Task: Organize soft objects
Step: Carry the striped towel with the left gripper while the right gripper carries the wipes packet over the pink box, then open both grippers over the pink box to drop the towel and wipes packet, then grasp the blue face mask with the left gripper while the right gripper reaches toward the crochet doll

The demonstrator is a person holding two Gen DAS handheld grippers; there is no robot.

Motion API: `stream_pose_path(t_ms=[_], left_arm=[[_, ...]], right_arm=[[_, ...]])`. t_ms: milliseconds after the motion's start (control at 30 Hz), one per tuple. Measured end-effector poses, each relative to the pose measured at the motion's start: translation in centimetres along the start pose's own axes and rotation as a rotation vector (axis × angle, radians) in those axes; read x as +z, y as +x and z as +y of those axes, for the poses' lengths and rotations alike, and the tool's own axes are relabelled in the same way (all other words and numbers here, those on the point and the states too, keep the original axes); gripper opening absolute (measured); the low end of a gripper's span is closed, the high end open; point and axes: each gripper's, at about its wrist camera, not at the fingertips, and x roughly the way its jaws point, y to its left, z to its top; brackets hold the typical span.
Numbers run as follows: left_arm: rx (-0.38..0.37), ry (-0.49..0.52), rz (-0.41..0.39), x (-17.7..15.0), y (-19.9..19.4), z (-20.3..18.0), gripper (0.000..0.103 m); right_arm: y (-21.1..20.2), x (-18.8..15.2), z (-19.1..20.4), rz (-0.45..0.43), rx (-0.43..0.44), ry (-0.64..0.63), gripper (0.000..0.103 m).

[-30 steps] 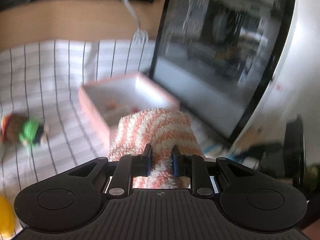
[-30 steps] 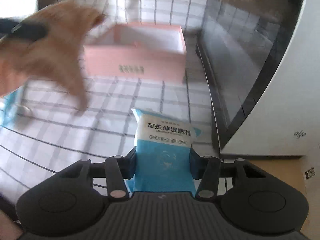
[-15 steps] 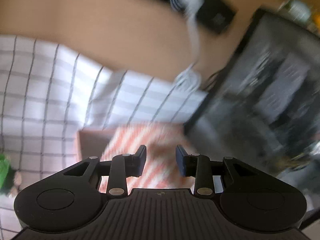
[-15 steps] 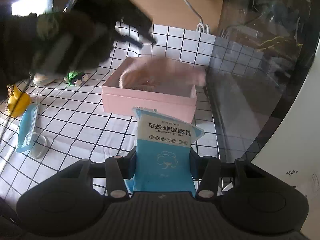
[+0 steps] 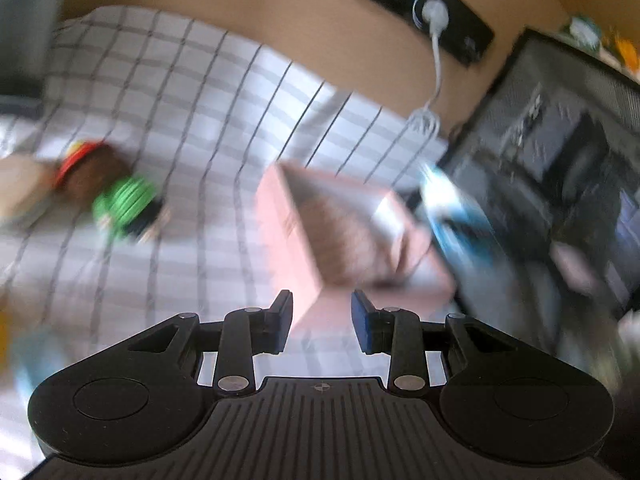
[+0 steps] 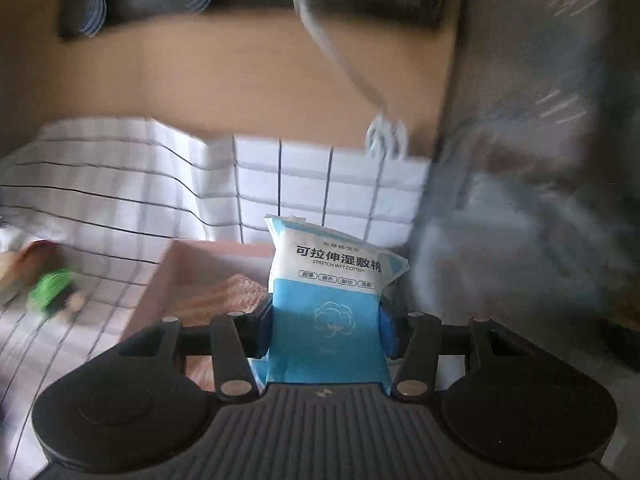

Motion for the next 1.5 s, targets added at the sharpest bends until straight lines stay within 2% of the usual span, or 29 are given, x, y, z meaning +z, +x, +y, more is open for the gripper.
stream_pose_path(t_ms=[133,233,367,433,500,567,667,833,1033,1200,1333,1433,1500], left_arm=[[0.097,0.008,0.043,-2.8,-2.9,2.4,0.035],[0.182,-0.065,0.043,-4.2,-5.0,5.0,0.035],[0.307,-0.186,0.05,-5.5,-6.7,8.1,0.035],[0.407,-0.219,0.075,-5.8,-6.8,9.1,0.035],[0.472,-0.251,0.075,-5.8,-6.8,10.1,0.035],[0.477,-0.275,0.047,-5.4,-7.1,10.6,0.035],[0.47,-0.253,0.016,-4.5,-7.2,10.4,0.035],[0.431,-0.246,0.029,-4.1,-6.4,9.8,0.035],[0.424,-0.277,0.105,-4.6,-4.8,9.8,0.035],[0.434,-0.335,0.129,-4.2,-3.6,10.6,0.035],[0.459,-0.238,0.148,-3.8,-1.7,9.5,0.037],[0.494,-0.114,0.165,-3.5,-0.1,8.0,0.045],[0.506,-0.064,0.17,-3.4,0.8,7.2,0.055]], right_arm=[[6.9,-0.8,1.2,0.164,0.002,0.027,0.049],[7.1,-2.1,2.2,0.136,-0.001,-0.019,0.05],[6.5,-2.4,1.9,0.147,0.016,-0.054,0.051],[5.9,-2.3,1.7,0.162,0.019,-0.048,0.057],[5.0,-2.3,1.4,0.149,0.018,-0.03,0.071],[2.6,-2.6,1.1,0.1,0.044,-0.017,0.08],[-0.7,-3.0,1.3,0.041,0.077,-0.038,0.082],[-4.5,-3.4,3.3,-0.005,0.151,-0.116,0.085],[-6.4,-4.5,7.0,0.044,0.255,-0.136,0.085],[-8.1,-7.7,9.8,0.085,0.319,-0.227,0.085],[-9.3,-10.6,11.4,0.105,0.337,-0.33,0.085],[-9.8,-12.0,12.2,0.105,0.319,-0.392,0.085],[-10.0,-12.4,12.2,0.1,0.312,-0.41,0.085]])
